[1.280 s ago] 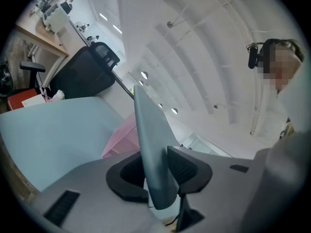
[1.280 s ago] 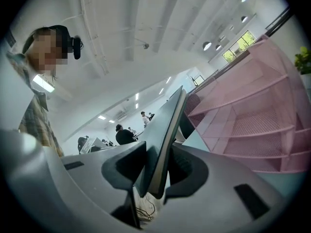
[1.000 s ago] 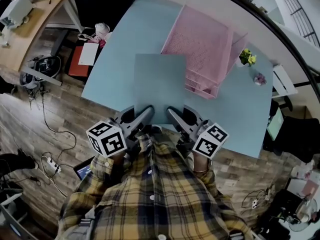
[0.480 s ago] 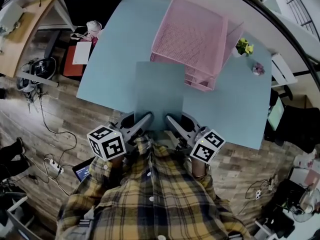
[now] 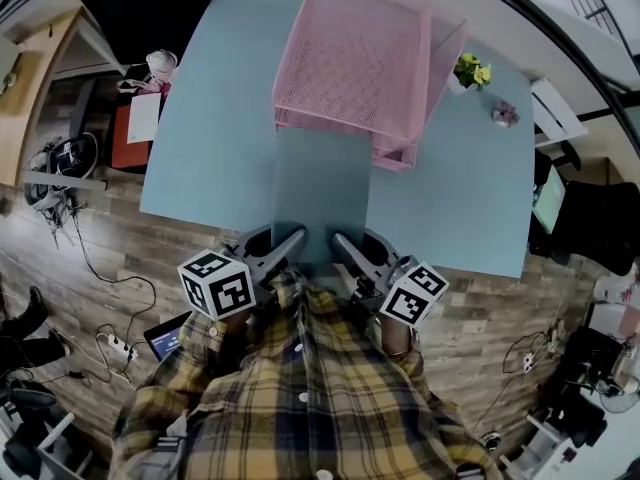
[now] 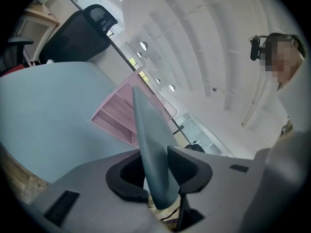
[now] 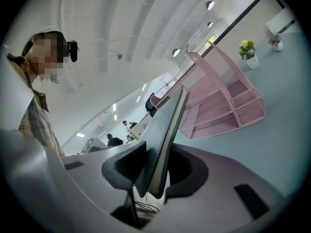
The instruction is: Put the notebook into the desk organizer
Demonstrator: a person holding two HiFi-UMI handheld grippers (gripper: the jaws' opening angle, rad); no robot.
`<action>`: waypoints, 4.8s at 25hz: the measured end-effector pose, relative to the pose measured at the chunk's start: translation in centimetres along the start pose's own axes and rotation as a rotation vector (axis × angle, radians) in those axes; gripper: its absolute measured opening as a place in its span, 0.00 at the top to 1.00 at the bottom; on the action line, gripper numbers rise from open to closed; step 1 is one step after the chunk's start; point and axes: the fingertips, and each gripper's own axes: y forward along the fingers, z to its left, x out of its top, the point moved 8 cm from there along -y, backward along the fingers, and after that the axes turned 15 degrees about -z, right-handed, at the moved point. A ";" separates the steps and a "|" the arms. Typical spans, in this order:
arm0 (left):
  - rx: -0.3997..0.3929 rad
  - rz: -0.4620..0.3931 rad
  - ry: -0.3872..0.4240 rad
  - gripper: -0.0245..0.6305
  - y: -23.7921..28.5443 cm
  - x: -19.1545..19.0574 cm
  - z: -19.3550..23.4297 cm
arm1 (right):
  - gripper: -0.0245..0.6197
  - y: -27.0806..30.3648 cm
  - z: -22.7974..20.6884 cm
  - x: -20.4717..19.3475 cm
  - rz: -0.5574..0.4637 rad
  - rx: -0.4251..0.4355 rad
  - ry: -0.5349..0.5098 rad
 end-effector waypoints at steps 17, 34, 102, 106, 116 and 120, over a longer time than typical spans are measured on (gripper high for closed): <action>-0.061 0.081 0.015 0.78 5.6 2.3 2.2 | 0.79 2.2 -3.2 1.8 -0.079 -0.096 0.016; -0.038 0.064 0.006 0.78 9.0 3.8 4.9 | 0.78 5.5 -6.4 2.8 -0.072 -0.137 0.051; 0.014 -0.031 0.864 0.69 8.0 3.9 3.3 | 0.59 5.4 -5.5 3.7 -0.031 -0.157 -0.739; 0.044 -0.054 0.865 0.70 8.6 4.4 3.6 | 0.59 6.4 -5.8 4.1 -0.039 -0.178 -0.751; 0.077 -0.074 0.911 0.72 10.9 5.9 4.2 | 0.60 8.7 -6.8 5.5 -0.072 -0.217 -0.792; 0.091 -0.077 0.925 0.72 11.8 6.4 4.5 | 0.60 9.5 -7.3 5.8 -0.073 -0.236 -0.789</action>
